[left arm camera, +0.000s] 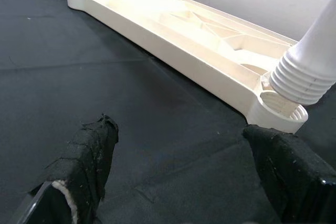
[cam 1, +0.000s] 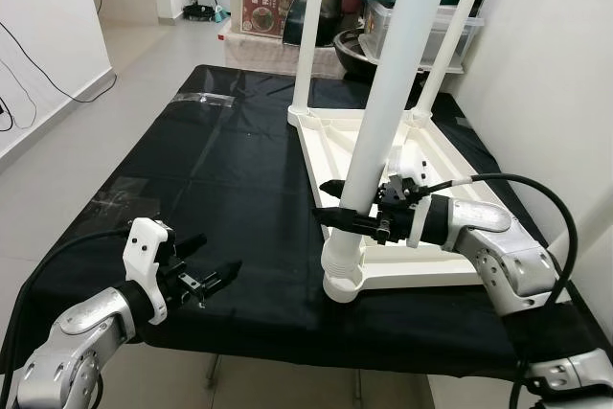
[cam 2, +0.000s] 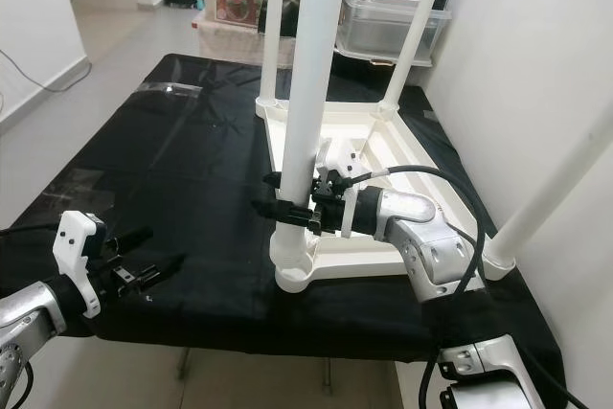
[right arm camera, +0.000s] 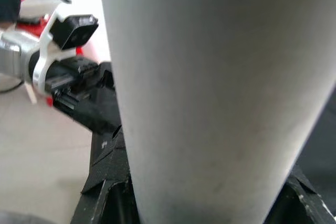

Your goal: Building children table

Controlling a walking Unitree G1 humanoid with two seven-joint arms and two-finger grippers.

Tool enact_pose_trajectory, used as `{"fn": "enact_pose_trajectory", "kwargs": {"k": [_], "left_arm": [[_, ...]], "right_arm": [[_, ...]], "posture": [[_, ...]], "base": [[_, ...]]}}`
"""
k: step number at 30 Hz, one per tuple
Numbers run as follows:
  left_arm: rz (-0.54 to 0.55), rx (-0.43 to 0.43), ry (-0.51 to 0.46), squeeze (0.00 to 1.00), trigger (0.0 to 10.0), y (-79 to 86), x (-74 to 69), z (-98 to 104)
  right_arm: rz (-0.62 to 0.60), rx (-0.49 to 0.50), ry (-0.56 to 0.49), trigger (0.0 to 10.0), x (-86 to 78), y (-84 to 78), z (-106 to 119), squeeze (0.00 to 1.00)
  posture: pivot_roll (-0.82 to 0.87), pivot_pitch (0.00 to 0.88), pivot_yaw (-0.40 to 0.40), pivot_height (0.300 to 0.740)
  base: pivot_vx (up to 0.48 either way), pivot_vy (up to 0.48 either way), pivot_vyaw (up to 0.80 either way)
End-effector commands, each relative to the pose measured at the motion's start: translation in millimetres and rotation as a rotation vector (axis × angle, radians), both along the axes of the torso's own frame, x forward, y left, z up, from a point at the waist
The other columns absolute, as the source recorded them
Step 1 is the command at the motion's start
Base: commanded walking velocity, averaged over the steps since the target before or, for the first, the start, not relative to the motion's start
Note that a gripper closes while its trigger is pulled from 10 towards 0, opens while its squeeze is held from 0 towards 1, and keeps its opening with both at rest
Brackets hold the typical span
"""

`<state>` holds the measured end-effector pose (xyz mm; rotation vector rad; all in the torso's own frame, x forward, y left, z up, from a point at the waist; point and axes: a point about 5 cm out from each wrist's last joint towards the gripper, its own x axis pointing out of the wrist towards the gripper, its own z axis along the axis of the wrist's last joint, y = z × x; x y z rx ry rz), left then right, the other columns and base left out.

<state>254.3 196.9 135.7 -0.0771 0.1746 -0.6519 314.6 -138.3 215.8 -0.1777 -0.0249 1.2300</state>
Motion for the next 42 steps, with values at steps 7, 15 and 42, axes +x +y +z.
{"fn": "enact_pose_trajectory", "kwargs": {"k": [7, 15, 42], "left_arm": [[-0.019, -0.009, 0.004, 0.00, 10.0, -3.9, -3.9, 1], [-0.010, -0.018, 0.004, 0.00, 10.0, -3.2, -6.2, 1], [0.005, -0.040, 0.005, 0.00, 10.0, -2.4, -4.9, 3]], "right_arm": [[0.040, -0.092, -0.046, 0.0, 5.5, 1.2, -2, 0.00], [0.093, -0.155, -0.071, 0.0, 4.2, 6.7, -11, 0.00], [0.133, -0.149, -0.064, 0.0, -2.9, 14.6, -25, 0.00]], "posture": [[0.16, 0.000, -0.136, 0.740], [0.16, 0.000, -0.143, 0.740], [0.16, 0.000, -0.141, 0.740]], "base": [[0.000, 0.000, 0.00], [0.000, 0.000, 0.00], [0.000, 0.000, 0.00]]}}
